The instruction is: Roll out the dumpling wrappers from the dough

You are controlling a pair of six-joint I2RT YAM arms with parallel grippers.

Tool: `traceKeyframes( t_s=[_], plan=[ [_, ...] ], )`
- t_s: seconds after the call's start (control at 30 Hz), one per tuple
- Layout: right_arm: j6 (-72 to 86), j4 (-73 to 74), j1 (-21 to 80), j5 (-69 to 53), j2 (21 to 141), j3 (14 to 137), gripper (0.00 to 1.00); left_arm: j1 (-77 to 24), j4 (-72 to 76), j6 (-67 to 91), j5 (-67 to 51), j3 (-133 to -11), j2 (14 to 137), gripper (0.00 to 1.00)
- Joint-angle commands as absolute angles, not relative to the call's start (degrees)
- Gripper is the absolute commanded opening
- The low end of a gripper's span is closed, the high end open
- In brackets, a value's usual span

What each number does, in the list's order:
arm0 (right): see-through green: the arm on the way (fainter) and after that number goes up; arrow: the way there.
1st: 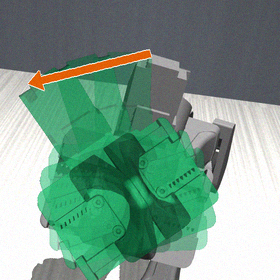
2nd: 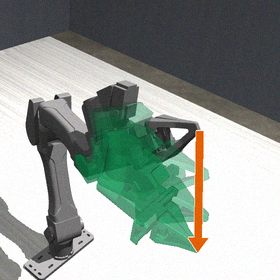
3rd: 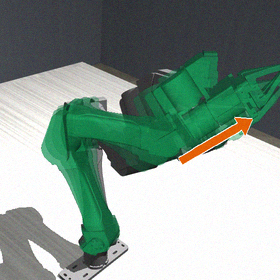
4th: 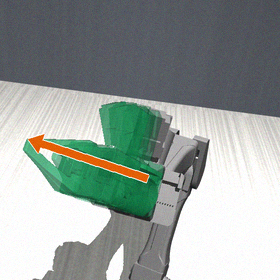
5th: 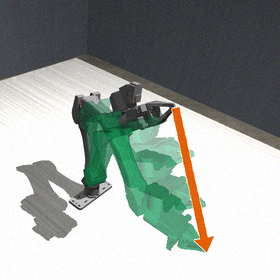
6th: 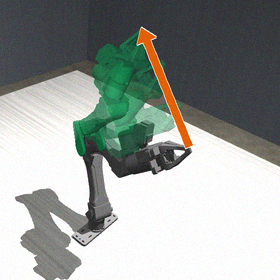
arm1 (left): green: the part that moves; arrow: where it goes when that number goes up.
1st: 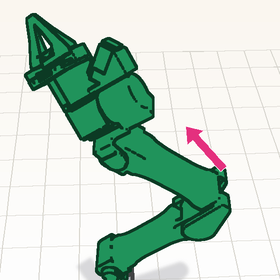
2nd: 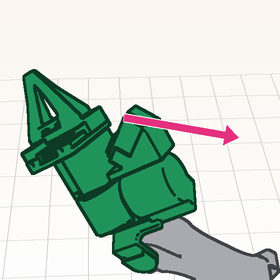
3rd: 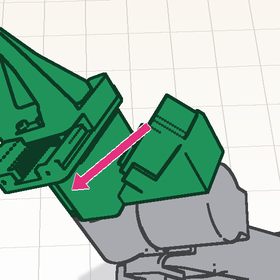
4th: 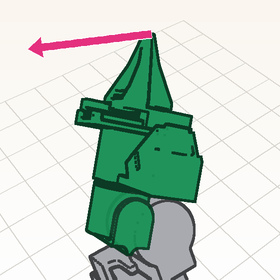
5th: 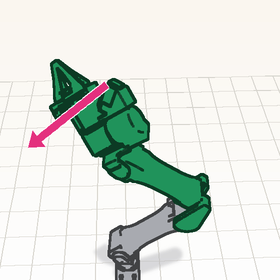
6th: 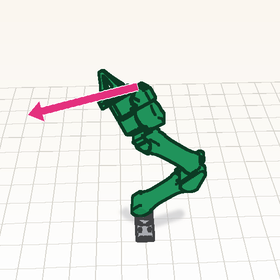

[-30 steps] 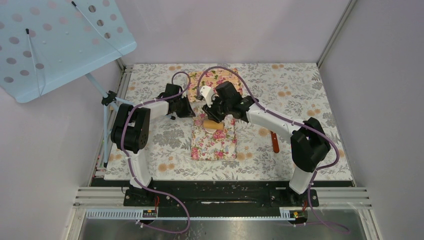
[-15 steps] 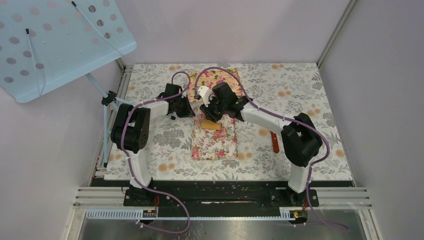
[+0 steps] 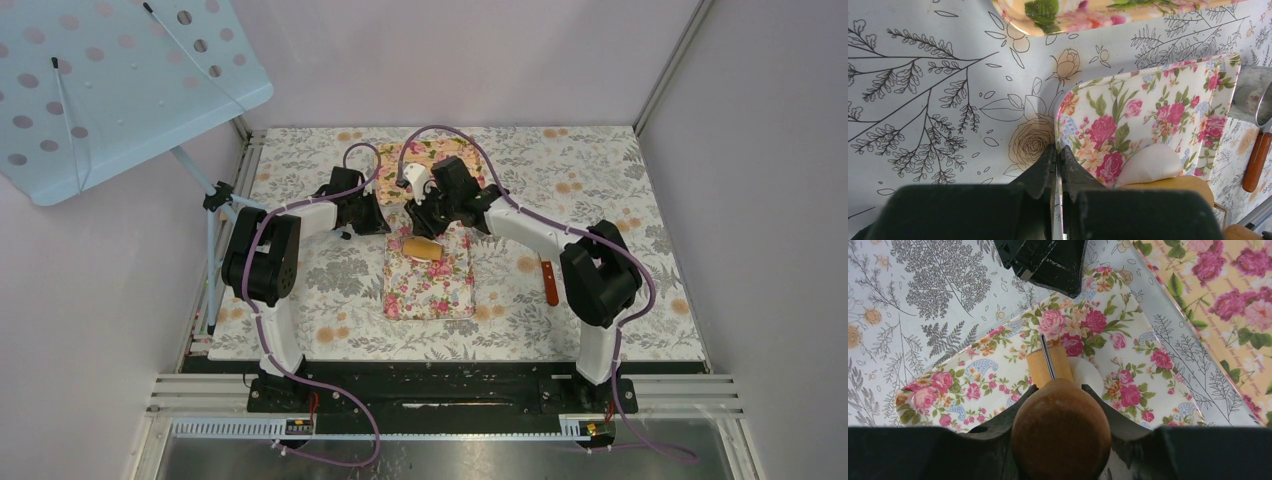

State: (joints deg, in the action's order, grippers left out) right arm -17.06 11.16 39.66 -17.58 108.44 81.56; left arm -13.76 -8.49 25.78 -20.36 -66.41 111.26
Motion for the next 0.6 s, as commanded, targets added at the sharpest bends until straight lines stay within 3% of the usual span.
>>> traceKeyframes(
  t_s=[0.0, 0.57],
  plan=[
    [-16.53, 18.72, 37.95, -13.78, 114.36, 82.44, 0.00, -14.06, -13.01, 23.98, -21.76, -66.09, 113.27, 0.00],
    [-17.14, 23.28, 38.99, -17.54, 113.92, 77.55, 0.00, -14.06, -13.00, 23.99, -21.70, -65.93, 113.35, 0.00]
  ],
)
